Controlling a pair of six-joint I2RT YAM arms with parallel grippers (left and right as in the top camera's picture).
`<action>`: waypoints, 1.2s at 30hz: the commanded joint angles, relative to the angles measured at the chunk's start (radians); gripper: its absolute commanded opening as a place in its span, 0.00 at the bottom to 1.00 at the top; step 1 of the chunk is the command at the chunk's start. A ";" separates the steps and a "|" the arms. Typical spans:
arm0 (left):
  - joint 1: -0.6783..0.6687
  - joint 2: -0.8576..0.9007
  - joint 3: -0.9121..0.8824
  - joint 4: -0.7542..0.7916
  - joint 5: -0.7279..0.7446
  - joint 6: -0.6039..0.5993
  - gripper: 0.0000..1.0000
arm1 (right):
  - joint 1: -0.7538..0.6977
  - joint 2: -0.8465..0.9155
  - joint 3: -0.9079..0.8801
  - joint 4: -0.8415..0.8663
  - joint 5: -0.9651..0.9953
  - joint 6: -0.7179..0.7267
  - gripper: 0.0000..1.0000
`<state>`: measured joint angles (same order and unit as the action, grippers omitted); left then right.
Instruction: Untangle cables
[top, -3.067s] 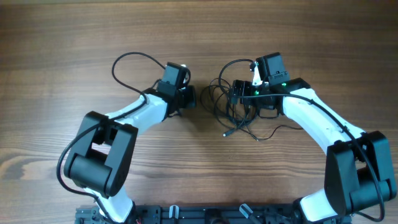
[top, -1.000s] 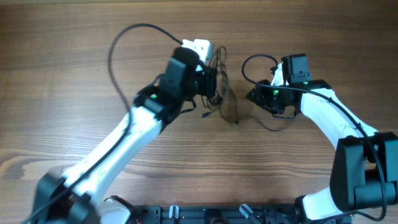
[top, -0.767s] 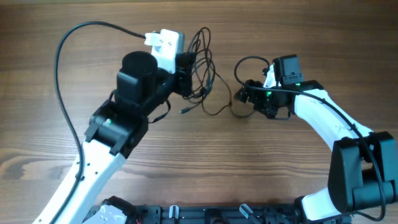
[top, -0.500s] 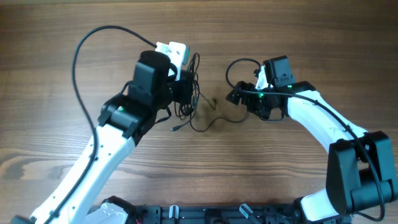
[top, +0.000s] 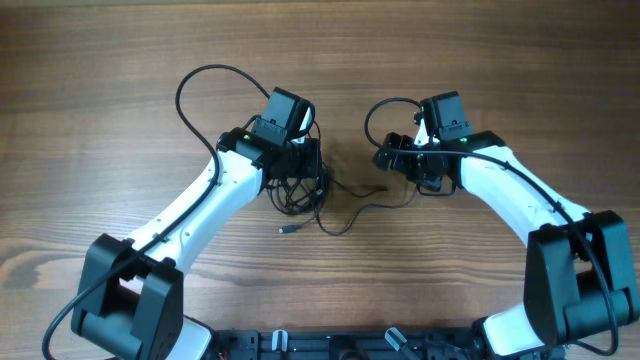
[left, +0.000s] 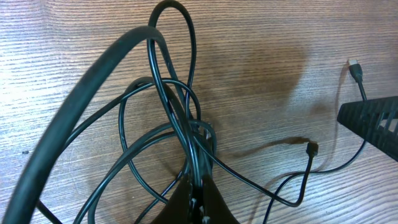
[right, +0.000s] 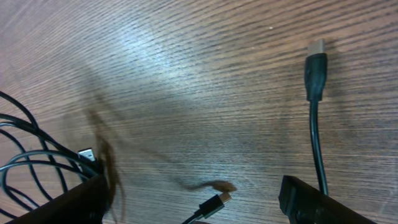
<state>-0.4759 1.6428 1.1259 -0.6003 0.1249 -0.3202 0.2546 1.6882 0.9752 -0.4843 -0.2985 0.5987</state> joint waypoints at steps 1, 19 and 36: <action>-0.006 0.012 0.002 0.001 0.012 -0.010 0.04 | 0.004 -0.022 -0.028 0.012 0.029 0.015 0.90; -0.006 0.012 0.002 0.111 0.012 -0.009 0.04 | 0.005 0.069 -0.035 0.013 0.029 0.040 0.90; 0.037 -0.062 0.002 0.227 0.012 0.002 0.04 | -0.008 0.049 0.005 0.014 -0.152 -0.052 0.91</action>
<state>-0.4660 1.6444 1.1259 -0.3920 0.1280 -0.3202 0.2527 1.7496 0.9516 -0.4667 -0.3763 0.6064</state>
